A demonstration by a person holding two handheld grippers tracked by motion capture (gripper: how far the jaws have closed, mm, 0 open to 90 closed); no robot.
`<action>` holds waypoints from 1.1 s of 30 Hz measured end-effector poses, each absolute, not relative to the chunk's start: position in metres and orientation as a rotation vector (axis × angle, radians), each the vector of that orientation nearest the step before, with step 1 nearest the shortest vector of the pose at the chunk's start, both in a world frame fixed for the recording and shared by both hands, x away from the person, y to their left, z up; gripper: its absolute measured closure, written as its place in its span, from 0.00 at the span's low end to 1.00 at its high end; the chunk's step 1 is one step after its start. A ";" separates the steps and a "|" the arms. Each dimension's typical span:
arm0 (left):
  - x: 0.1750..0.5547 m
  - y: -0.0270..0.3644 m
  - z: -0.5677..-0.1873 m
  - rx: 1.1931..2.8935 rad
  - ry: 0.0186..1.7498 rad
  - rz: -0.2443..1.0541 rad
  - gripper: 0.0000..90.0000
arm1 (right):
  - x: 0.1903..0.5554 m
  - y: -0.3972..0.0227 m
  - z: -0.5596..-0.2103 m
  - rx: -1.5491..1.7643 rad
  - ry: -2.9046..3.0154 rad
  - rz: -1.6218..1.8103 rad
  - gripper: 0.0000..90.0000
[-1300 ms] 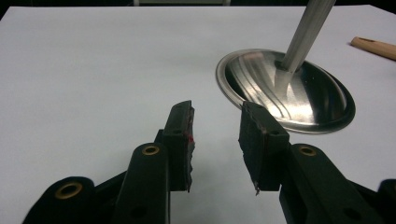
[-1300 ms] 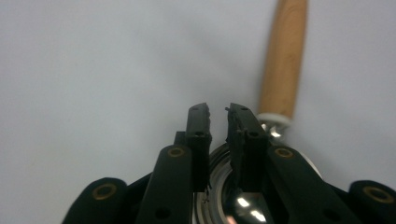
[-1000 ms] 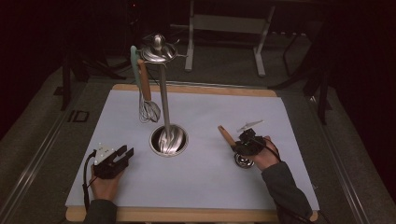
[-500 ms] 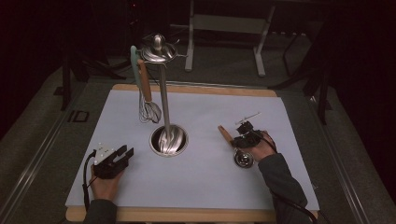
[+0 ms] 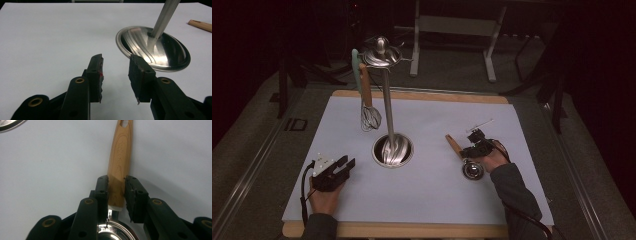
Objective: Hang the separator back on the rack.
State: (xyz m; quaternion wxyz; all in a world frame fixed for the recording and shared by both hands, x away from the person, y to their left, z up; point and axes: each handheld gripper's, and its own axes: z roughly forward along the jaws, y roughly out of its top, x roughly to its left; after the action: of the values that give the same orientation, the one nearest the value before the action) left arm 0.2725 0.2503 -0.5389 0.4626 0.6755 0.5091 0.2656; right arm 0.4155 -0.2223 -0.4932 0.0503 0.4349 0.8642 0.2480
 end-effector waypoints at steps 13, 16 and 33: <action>0.272 0.250 -0.539 1.662 1.250 0.661 0.70 | 0.422 -0.231 -0.495 1.383 2.663 0.813 0.82; 0.272 0.250 -0.539 1.661 1.249 0.663 0.70 | 0.424 -0.233 -0.496 1.421 2.669 0.837 0.81; 0.272 0.250 -0.539 1.660 1.251 0.665 0.70 | 0.424 -0.215 -0.503 1.375 2.750 0.701 0.77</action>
State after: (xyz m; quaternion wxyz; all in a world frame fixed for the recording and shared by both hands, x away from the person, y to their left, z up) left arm 0.2719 0.2499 -0.5388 0.4613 0.6748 0.5085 0.2705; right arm 0.4239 -0.2151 -0.5029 -0.0060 0.4358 0.8721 0.2223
